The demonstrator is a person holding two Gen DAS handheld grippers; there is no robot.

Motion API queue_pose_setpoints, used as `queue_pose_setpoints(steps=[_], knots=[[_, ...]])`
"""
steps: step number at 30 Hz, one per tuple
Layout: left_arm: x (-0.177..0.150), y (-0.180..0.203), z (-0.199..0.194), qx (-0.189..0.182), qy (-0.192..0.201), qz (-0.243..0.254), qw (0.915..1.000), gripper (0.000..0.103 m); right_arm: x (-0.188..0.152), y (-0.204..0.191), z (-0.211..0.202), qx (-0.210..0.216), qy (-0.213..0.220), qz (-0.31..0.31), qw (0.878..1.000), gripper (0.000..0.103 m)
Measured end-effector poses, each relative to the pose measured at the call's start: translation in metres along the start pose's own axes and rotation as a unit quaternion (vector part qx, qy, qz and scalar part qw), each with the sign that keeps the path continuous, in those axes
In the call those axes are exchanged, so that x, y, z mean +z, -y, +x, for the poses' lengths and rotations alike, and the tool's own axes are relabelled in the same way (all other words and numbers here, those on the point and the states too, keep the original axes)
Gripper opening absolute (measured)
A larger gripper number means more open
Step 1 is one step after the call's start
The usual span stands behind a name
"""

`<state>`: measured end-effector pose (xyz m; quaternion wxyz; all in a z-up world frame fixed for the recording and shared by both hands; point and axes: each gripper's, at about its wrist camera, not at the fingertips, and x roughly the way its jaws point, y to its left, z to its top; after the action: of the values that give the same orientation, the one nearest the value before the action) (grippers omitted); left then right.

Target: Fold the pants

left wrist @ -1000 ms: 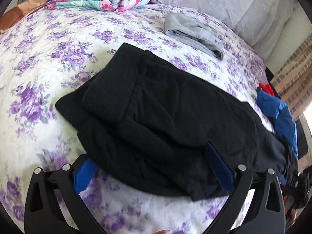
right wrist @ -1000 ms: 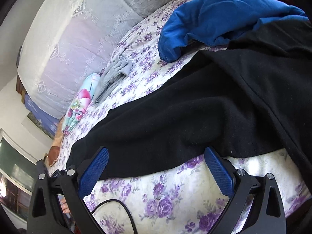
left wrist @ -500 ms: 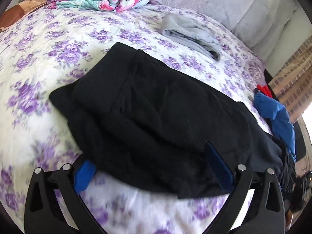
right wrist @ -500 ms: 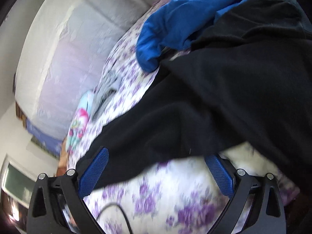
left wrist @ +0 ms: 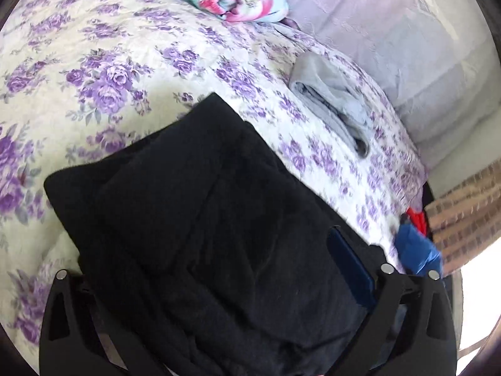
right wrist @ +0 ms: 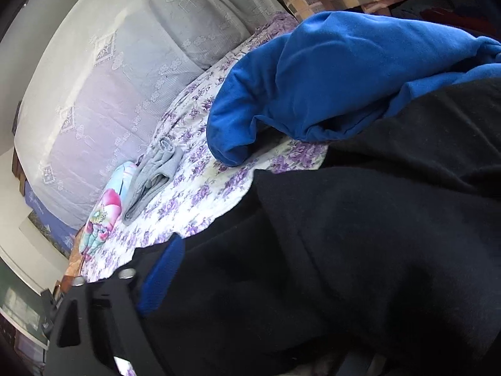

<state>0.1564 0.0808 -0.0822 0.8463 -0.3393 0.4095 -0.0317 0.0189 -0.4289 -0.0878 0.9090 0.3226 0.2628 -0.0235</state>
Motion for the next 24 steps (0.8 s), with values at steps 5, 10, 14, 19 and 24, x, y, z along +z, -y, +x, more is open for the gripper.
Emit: queue_pose_setpoints(steps=[5, 10, 14, 19, 24], knots=[[0.021, -0.021, -0.008, -0.048, -0.023, -0.001, 0.9986, 0.018, 0.002, 0.004, -0.008, -0.001, 0.001, 0.005, 1.000, 0.033], [0.050, -0.015, -0.067, -0.061, 0.063, 0.049, 0.9950, 0.017, 0.016, -0.058, -0.005, 0.038, 0.008, -0.076, 0.996, 0.025], [0.086, -0.039, -0.127, -0.017, 0.153, 0.042, 0.9872, 0.017, 0.018, -0.130, 0.035, 0.104, -0.007, -0.136, 0.985, 0.025], [0.107, -0.126, -0.151, 0.107, 0.165, -0.023, 0.9801, 0.020, -0.025, -0.182, 0.117, 0.151, -0.118, -0.144, 0.971, 0.029], [0.086, -0.184, -0.120, 0.113, 0.111, -0.083, 0.9839, 0.030, -0.055, -0.166, 0.121, 0.103, -0.193, -0.130, 0.967, 0.054]])
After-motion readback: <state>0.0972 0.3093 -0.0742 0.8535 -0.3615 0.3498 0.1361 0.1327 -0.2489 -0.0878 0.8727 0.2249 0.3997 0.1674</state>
